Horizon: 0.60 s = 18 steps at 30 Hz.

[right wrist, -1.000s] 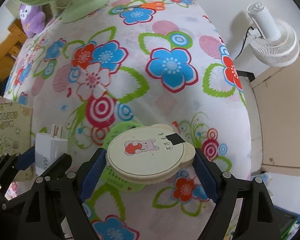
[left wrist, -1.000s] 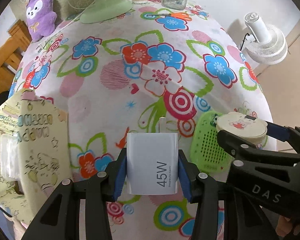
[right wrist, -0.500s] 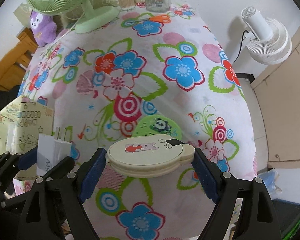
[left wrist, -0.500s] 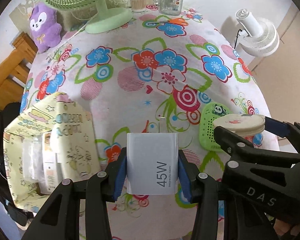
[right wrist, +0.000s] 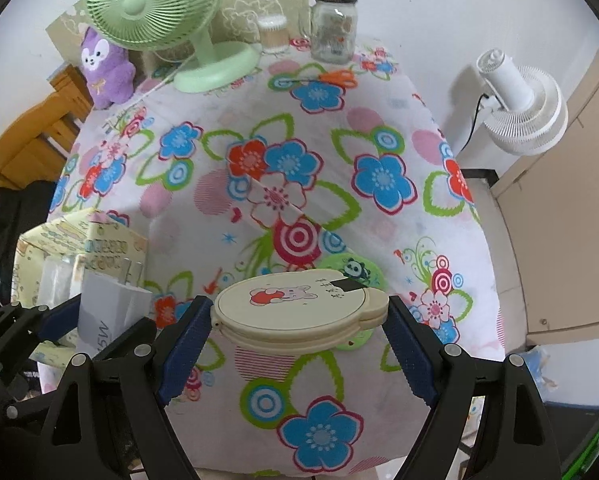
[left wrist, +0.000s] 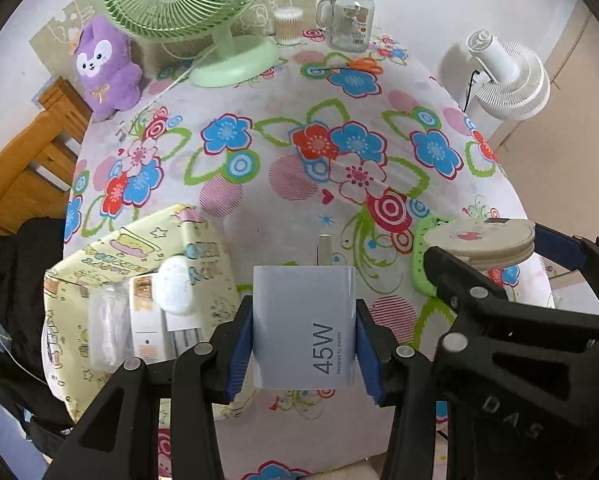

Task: Organize rigid objects
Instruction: 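Carry the charger with the left gripper while the right gripper carries the bear case toward the yellow box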

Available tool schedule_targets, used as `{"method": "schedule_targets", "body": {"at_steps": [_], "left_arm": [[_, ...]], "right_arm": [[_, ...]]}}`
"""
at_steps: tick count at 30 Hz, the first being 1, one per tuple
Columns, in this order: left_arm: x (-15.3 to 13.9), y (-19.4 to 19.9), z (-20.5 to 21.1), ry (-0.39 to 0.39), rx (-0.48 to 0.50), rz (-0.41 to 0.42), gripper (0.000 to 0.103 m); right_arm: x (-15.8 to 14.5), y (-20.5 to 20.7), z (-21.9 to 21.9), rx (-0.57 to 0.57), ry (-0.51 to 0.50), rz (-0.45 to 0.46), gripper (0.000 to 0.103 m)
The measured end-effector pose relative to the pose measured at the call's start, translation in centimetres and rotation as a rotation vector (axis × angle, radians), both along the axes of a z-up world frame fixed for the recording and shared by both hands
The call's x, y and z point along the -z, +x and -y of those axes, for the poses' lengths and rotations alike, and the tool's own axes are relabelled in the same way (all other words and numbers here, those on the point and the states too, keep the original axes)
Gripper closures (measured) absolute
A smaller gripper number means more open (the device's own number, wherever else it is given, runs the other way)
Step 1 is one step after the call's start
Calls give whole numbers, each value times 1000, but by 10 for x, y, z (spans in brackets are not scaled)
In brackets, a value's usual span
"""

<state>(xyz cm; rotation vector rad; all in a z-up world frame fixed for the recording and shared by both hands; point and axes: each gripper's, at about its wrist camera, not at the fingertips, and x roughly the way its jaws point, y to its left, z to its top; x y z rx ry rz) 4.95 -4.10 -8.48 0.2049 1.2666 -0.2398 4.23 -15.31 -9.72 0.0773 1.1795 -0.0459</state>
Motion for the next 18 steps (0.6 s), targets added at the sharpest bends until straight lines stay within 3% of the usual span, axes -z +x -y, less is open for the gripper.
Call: {"method": "schedule_targets", "body": {"at_steps": [6, 18], "left_arm": [[-9, -4, -9, -14, 14, 3, 55], [-24, 0, -56, -22, -47, 38, 55]], "right_arm": [[-14, -1, -24, -27, -9, 12, 16], [-34, 8, -76, -107, -22, 59, 16]]}}
